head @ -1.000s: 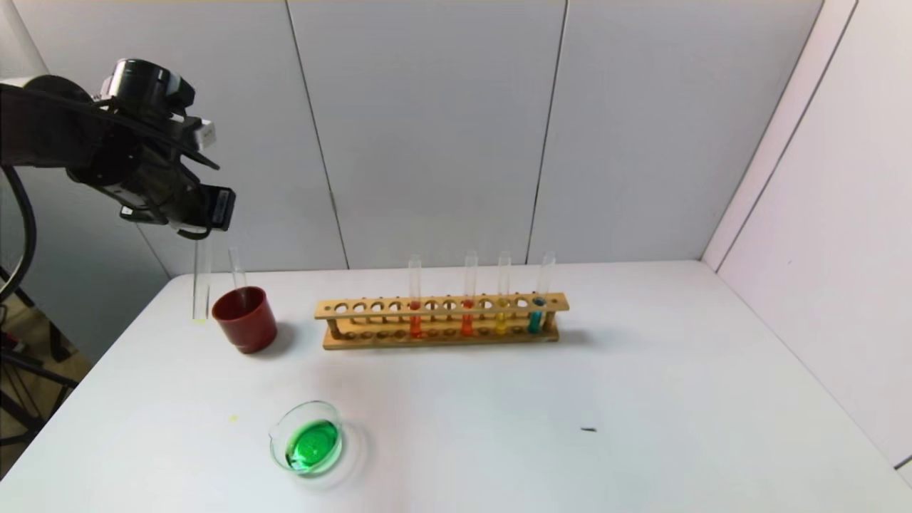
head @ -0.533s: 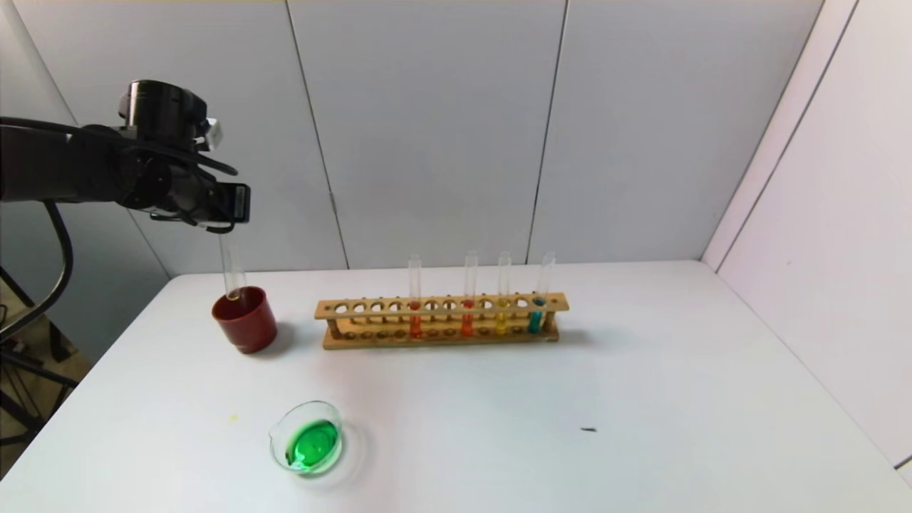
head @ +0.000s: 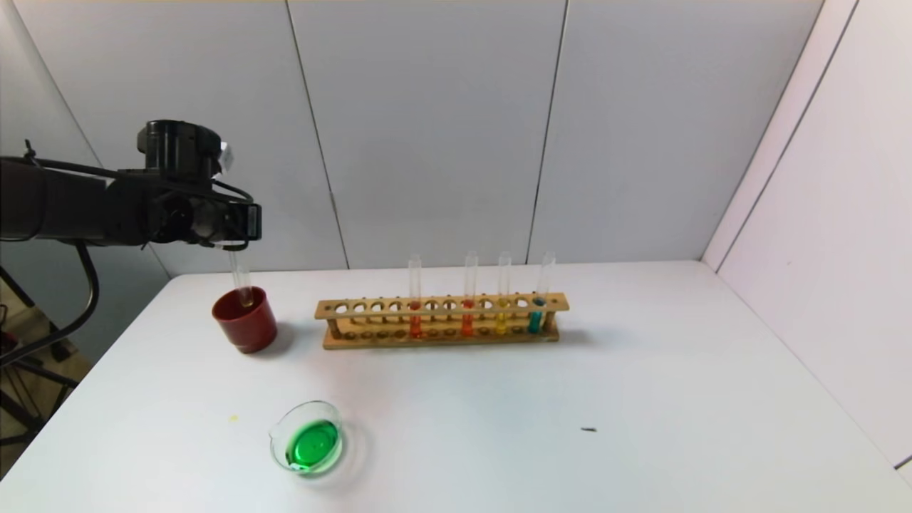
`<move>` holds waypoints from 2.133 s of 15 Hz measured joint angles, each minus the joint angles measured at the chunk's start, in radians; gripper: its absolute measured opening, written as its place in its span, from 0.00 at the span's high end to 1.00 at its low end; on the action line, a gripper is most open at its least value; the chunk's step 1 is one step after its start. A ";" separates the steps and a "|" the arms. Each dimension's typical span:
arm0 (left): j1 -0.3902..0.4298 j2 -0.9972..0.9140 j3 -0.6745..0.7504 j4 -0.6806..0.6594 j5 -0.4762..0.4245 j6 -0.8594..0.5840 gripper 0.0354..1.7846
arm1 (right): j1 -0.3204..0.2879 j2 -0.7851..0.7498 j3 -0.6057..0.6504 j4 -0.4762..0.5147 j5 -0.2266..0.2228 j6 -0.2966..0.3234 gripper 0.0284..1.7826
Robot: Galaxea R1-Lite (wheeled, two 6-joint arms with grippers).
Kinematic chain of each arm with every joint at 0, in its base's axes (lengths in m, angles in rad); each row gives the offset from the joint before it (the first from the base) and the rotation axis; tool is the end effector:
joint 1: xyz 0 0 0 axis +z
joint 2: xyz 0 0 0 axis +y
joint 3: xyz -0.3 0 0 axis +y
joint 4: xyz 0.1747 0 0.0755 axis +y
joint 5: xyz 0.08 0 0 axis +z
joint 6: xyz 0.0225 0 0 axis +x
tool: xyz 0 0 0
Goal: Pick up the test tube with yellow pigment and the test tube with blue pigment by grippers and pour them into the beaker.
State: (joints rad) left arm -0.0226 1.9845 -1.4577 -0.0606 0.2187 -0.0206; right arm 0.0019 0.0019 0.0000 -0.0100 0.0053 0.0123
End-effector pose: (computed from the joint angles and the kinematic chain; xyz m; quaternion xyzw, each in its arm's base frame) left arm 0.4007 -0.0042 0.2063 0.0178 0.2283 0.0976 0.9685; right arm -0.0227 0.0001 0.0766 0.0061 -0.0040 0.0036 1.0000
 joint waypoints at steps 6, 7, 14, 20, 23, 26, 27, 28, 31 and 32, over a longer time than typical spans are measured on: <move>-0.008 0.003 0.152 -0.149 -0.004 0.005 0.84 | 0.000 0.000 0.000 0.000 0.000 0.000 0.02; -0.009 0.000 0.174 -0.168 -0.004 0.006 0.84 | 0.000 0.000 0.000 0.000 0.000 0.000 0.02; -0.017 -0.034 0.332 -0.273 -0.010 0.012 0.80 | -0.001 0.000 0.000 0.000 0.000 0.000 0.02; -0.016 -0.053 0.355 -0.316 -0.015 0.019 0.34 | 0.000 0.000 0.000 0.000 0.000 0.000 0.02; -0.015 -0.076 0.374 -0.316 -0.015 0.020 0.12 | 0.000 0.000 0.000 0.000 0.000 0.000 0.02; -0.013 -0.158 0.431 -0.316 -0.014 0.033 0.02 | 0.000 0.000 0.000 0.000 0.000 0.000 0.02; -0.013 -0.201 0.459 -0.316 -0.014 0.040 0.02 | 0.000 0.000 0.000 0.000 0.000 0.000 0.02; -0.012 -0.255 0.492 -0.313 -0.014 0.049 0.02 | 0.000 0.000 0.000 0.000 0.000 0.000 0.02; 0.008 -0.445 0.597 -0.301 -0.023 0.091 0.02 | 0.000 0.000 0.000 0.000 0.000 0.000 0.02; 0.020 -0.518 0.634 -0.289 -0.025 0.101 0.02 | 0.000 0.000 0.000 0.000 0.000 0.000 0.02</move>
State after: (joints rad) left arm -0.0028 1.4664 -0.8240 -0.3491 0.1934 0.0806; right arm 0.0019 0.0019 0.0000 -0.0104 0.0057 0.0119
